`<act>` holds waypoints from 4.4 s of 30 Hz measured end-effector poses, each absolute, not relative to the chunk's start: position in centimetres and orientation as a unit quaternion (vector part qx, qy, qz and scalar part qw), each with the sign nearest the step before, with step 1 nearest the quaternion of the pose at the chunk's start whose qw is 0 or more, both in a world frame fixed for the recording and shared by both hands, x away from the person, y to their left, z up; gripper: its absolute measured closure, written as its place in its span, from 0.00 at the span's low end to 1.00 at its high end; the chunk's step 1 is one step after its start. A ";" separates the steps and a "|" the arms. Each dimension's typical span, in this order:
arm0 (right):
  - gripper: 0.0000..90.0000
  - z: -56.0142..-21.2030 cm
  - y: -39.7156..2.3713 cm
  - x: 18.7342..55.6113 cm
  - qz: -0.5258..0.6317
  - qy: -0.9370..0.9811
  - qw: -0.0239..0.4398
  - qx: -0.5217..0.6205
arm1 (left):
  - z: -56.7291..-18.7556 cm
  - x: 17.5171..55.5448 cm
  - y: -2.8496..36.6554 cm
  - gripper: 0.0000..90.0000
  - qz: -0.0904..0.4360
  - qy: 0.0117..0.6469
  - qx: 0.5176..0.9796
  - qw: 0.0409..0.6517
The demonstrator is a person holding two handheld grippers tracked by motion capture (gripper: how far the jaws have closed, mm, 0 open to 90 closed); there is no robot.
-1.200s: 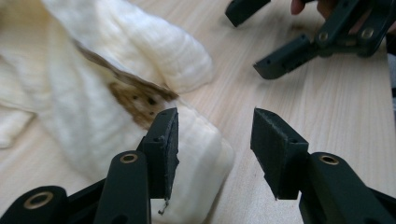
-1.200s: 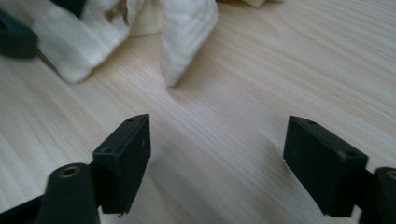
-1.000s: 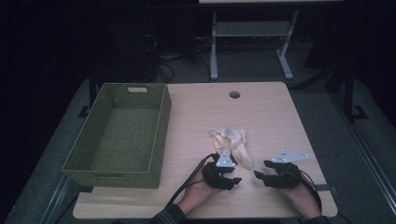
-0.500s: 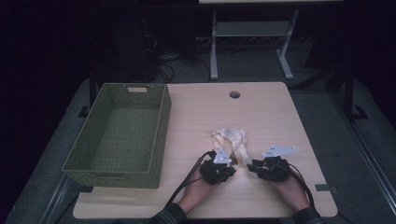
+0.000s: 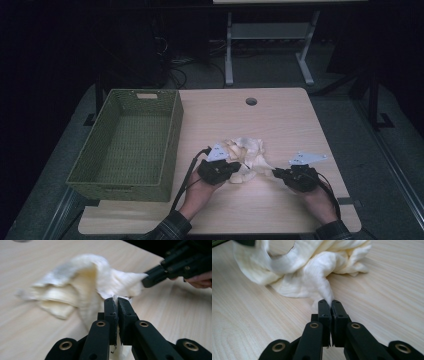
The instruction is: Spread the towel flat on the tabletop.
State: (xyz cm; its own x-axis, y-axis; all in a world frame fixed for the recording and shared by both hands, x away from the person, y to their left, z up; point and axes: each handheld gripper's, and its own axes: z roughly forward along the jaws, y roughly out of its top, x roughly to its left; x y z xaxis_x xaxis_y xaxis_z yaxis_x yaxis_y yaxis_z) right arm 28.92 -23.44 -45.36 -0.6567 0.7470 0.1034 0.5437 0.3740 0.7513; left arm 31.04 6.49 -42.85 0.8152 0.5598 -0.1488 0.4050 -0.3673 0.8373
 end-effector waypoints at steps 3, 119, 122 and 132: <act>0.97 -45.0 -24.4 28.8 0.396 0.814 0.141 0.401 | -42.2 31.4 8.0 0.95 0.094 0.308 0.813 0.484; 0.71 -43.1 -25.3 33.5 0.398 0.815 0.109 0.408 | -44.9 30.2 7.7 0.89 0.080 0.261 0.892 0.360; 0.72 -43.0 -25.0 34.3 0.398 0.816 0.106 0.407 | -45.2 30.0 7.6 0.95 0.078 0.256 0.897 0.352; 0.78 -44.0 -23.7 39.3 0.387 0.816 0.110 0.415 | -46.1 29.9 7.4 1.00 0.079 0.256 0.904 0.332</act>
